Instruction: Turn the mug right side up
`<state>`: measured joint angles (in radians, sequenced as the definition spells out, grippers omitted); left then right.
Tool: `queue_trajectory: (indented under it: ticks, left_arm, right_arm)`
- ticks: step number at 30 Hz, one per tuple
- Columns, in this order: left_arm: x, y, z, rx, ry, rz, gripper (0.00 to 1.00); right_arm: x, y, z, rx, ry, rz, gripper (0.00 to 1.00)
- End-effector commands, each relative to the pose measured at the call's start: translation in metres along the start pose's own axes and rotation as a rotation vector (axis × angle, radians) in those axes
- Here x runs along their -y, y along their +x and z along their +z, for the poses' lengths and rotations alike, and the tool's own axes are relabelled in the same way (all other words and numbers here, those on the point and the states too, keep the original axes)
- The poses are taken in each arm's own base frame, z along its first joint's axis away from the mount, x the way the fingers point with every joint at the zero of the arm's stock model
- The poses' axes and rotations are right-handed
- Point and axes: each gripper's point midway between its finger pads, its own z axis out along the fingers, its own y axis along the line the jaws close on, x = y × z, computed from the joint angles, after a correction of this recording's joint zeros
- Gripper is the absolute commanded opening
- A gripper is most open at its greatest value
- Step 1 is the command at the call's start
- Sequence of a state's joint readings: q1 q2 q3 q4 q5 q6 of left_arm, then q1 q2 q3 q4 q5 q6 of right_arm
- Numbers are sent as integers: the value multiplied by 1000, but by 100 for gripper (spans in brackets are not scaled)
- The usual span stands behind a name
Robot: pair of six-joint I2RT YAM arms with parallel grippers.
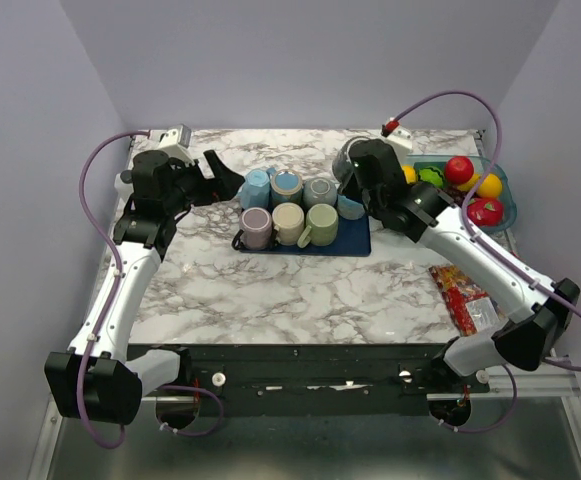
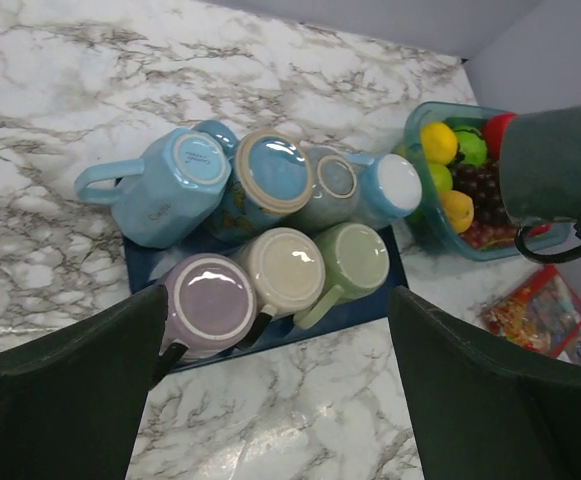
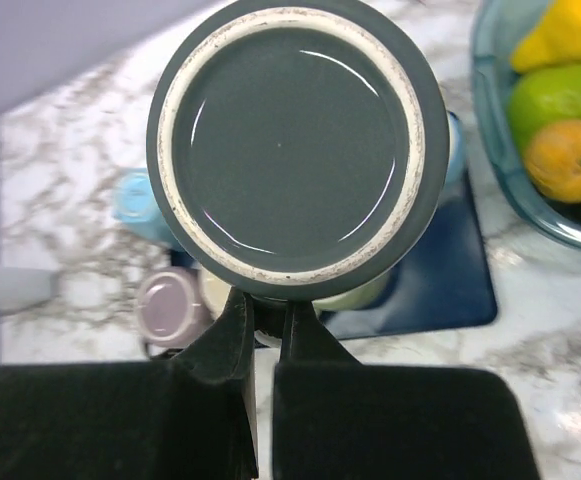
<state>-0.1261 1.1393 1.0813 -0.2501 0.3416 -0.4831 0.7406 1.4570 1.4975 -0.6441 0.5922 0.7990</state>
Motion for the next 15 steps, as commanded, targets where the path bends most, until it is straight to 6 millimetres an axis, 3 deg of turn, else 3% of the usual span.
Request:
queue_trajectory:
  ticks: [1,7,11,15]
  left_arm:
    - [47,-21,-8,33,198,-67,99]
    - [113,-34,-27,54,517,-78,99]
    - [160,-45,-46,79,735,-84,99]
    - [190,-49,-54,67,852,-139,99]
  right_arm:
    - [-70,-68,-44,134,-331,102,1]
    - [-123,-106,-95,179,-661,157,1]
    - [-145,-125,-123,206,-808,188,1]
    - [-163,-134,-147,214,-955,219,1]
